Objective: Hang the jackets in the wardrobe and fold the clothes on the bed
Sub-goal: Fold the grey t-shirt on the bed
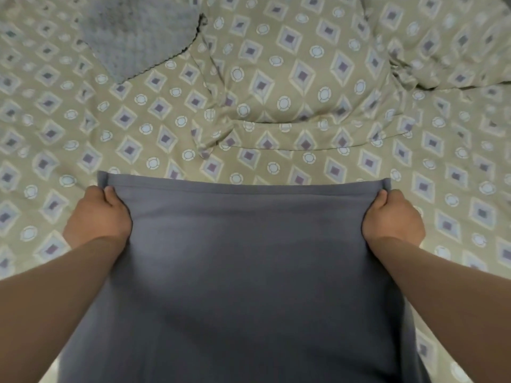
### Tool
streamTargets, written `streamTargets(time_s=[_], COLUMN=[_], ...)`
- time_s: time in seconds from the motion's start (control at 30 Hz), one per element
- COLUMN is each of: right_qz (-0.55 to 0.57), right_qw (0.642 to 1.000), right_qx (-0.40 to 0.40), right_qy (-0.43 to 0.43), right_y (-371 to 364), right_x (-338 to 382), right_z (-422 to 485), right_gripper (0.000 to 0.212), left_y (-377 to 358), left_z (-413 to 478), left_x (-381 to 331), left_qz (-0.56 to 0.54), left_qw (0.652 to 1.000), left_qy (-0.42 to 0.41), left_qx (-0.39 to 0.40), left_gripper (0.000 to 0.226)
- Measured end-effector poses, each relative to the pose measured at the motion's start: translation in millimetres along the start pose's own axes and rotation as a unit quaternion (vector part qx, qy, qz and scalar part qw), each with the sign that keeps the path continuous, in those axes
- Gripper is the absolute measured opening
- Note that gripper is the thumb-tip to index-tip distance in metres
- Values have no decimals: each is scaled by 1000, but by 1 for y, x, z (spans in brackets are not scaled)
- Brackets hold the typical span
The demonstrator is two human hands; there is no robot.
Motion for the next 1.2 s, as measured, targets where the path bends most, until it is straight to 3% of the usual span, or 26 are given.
streamTargets(time_s=[0.43, 0.6, 0.73, 0.83, 0.9, 0.97, 1.1, 1.2], right_qz=[21, 162, 145, 98, 119, 148, 262, 349], right_qw=[999, 979, 973, 969, 969, 971, 960, 929], right_qx=[15, 46, 107, 157, 157, 152, 97, 121], right_qy=[28, 118, 141, 166, 148, 112, -12, -13], right_y=[4, 23, 44, 52, 56, 59, 67, 75], right_x=[-7, -39, -88, -125, -146, -161, -183, -171], right_z=[-2, -33, -91, -145, -175, -202, -245, -263], right_gripper=[37, 34, 60, 73, 66, 55, 34, 34], left_y=[3, 19, 42, 50, 37, 22, 0, -11], left_z=[-1, -31, -88, -192, -283, -353, -392, -398], left_x=[2, 13, 16, -17, -55, -101, -170, -181], left_qz=[-9, -107, -118, -94, -104, -93, -83, -11], left_qw=[1000, 994, 993, 981, 937, 891, 900, 901], left_qy=[-17, -26, 6, -166, -315, -408, -386, -392], left_qx=[-8, -6, 2, 18, 108, 175, 183, 183], left_gripper=[37, 45, 58, 44, 50, 52, 51, 60])
Point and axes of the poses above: each hand's wrist, its own z-axis towards the middle knuckle, its own y-axis out of the back of the hand, x = y × z, the point moved 4 cm from there along z, towards the middle knuckle, and after that the axes turned 1 degree about -y, right-handed, at the moved point
